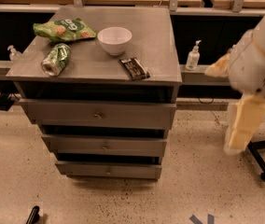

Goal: Open bottom drawer

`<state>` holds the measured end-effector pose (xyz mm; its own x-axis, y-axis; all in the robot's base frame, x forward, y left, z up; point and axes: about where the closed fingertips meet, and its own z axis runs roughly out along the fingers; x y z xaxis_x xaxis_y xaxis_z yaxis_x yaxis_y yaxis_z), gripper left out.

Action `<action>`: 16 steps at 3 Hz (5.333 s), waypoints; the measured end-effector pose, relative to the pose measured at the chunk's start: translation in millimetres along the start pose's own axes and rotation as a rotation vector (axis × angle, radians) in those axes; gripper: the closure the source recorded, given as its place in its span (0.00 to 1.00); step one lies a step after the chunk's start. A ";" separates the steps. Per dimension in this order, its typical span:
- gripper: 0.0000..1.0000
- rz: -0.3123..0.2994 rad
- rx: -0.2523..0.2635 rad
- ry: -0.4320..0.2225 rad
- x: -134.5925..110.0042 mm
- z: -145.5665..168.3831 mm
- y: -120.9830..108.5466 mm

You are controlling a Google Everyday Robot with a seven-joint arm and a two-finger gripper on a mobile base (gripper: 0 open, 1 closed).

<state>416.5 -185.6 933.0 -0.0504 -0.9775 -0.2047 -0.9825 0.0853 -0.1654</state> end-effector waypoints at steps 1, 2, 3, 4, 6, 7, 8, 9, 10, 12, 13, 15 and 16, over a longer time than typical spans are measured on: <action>0.00 -0.036 -0.074 -0.159 8.2 73.6 32.0; 0.00 -0.119 -0.142 -0.291 21.1 156.1 62.5; 0.00 -0.158 -0.164 -0.327 27.4 181.4 71.2; 0.00 -0.119 -0.346 -0.354 2.2 256.9 73.8; 0.00 -0.140 -0.218 -0.487 13.9 273.5 101.5; 0.00 -0.097 -0.195 -0.611 16.4 350.4 102.1; 0.00 -0.068 -0.250 -0.657 14.4 379.4 118.1; 0.00 -0.067 -0.252 -0.657 14.1 379.0 118.5; 0.00 -0.017 -0.248 -0.653 3.7 401.9 92.2; 0.00 0.134 -0.073 -0.748 -35.9 513.0 -8.2; 0.00 0.168 -0.058 -0.746 -36.4 539.1 -12.9; 0.00 0.078 -0.062 -0.540 -42.9 586.0 15.9; 0.00 0.049 -0.103 -0.333 -14.3 626.6 59.5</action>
Offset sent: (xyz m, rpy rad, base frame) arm 0.0081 0.0271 -0.1280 0.2477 0.1651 0.1968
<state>471.1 -45.7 321.7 -0.0530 -0.8549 -0.5160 -0.9942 0.0937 -0.0531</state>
